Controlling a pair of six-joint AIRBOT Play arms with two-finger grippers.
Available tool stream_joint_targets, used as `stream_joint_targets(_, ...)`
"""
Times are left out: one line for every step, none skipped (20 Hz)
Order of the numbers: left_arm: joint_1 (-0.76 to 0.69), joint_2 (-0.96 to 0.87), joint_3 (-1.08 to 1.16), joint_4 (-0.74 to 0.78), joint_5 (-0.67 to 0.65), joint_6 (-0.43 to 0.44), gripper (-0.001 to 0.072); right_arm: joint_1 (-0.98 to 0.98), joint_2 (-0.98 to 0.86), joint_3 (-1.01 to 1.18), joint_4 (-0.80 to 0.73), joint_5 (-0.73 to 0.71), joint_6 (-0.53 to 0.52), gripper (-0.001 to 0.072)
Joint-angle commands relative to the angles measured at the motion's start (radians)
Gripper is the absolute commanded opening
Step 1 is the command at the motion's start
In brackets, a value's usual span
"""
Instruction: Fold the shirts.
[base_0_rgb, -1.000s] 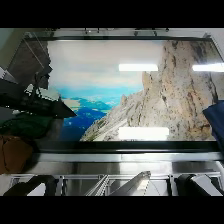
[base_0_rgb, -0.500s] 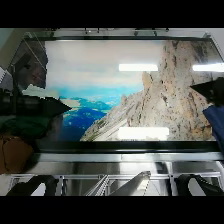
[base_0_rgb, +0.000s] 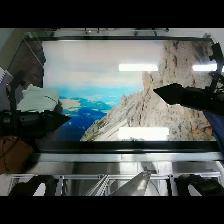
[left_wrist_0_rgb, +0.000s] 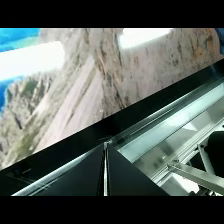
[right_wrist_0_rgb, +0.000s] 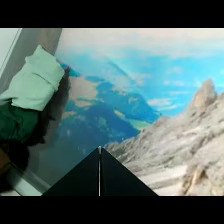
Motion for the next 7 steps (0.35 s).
stream_joint_targets(0.000, 0.034, -0.015, 0.000, -0.007, -0.004, 0.0015, 0.023, -0.009, -0.001, -0.008, -0.011, 0.003, 0.0022)
stream_joint_targets(0.000, 0.033, -0.015, 0.001, -0.006, -0.004, 0.0015, 0.023, -0.009, -0.001, -0.008, -0.011, 0.003, 0.0022)
stream_joint_targets(0.000, 0.032, -0.015, 0.000, -0.006, -0.004, 0.0015, 0.023, -0.009, -0.001, -0.008, -0.011, 0.003, 0.0022)
stream_joint_targets(0.000, 0.032, -0.015, 0.000, -0.008, -0.004, 0.0015, 0.023, -0.009, -0.001, -0.008, -0.011, 0.003, 0.0022)
stream_joint_targets(0.000, 0.032, -0.015, 0.000, -0.010, -0.004, 0.0015, 0.023, -0.010, -0.001, -0.008, -0.011, 0.003, 0.0022)
stream_joint_targets(0.000, 0.032, -0.015, 0.000, -0.012, -0.004, 0.0015, 0.023, -0.011, -0.001, -0.008, -0.011, 0.003, 0.0022)
stream_joint_targets(0.000, 0.032, -0.015, 0.000, -0.011, -0.004, 0.0015, 0.023, -0.011, -0.001, -0.008, -0.011, 0.003, 0.0022)
